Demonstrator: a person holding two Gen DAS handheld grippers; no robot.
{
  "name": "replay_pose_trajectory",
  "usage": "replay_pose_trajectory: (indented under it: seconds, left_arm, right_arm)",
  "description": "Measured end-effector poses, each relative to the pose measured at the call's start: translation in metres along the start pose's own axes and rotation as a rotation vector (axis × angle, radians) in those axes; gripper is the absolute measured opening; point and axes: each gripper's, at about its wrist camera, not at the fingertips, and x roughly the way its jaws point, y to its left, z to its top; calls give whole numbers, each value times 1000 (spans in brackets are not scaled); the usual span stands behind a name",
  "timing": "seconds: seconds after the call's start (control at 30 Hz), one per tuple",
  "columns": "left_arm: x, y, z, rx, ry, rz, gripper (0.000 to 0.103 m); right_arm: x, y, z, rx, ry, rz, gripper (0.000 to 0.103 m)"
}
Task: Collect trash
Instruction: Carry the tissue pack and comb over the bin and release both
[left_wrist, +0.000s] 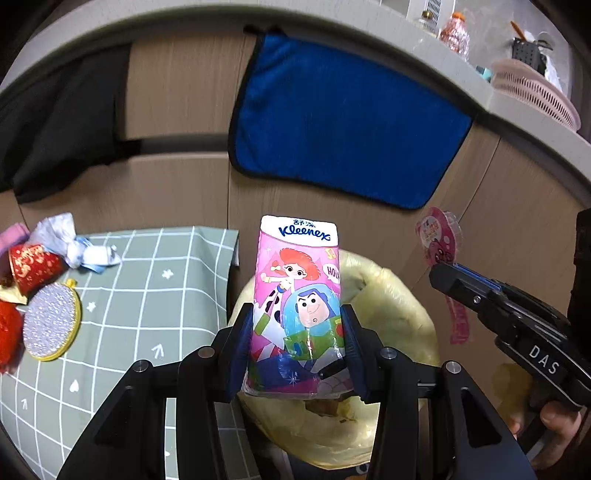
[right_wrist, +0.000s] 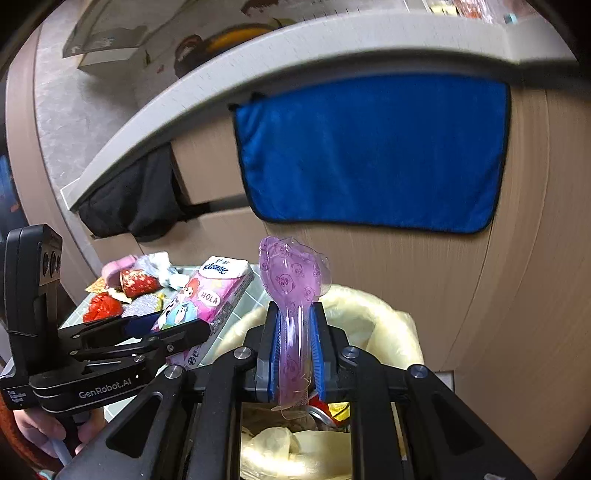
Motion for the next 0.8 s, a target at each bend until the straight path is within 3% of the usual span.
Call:
replay_pose_trajectory:
  seconds: [0.2,0.27,0.37,0.4,0.5,0.8]
  left_arm:
    - [15,3,0,9,30,-42,48]
    - [20,7,0,2,47,-98,57]
    - [21,16,2,-31,51,-150,60]
    - [20,18,3,-34,48,-149,61]
    - [13,29,8,-49,31,-125,61]
    - [-46,89,20,-85,-86,59,61]
  right_arm:
    - [17,-7,-6,22,34,2,16]
    - [20,-10,-6,37,37,2,17]
    - [28,-15,-5,73,55,-3,34]
    - [29,-16,-5,78,54,-5,35]
    - [29,-16,-5,82,55,-24,35]
    - [19,7,11,53,21,-25,35]
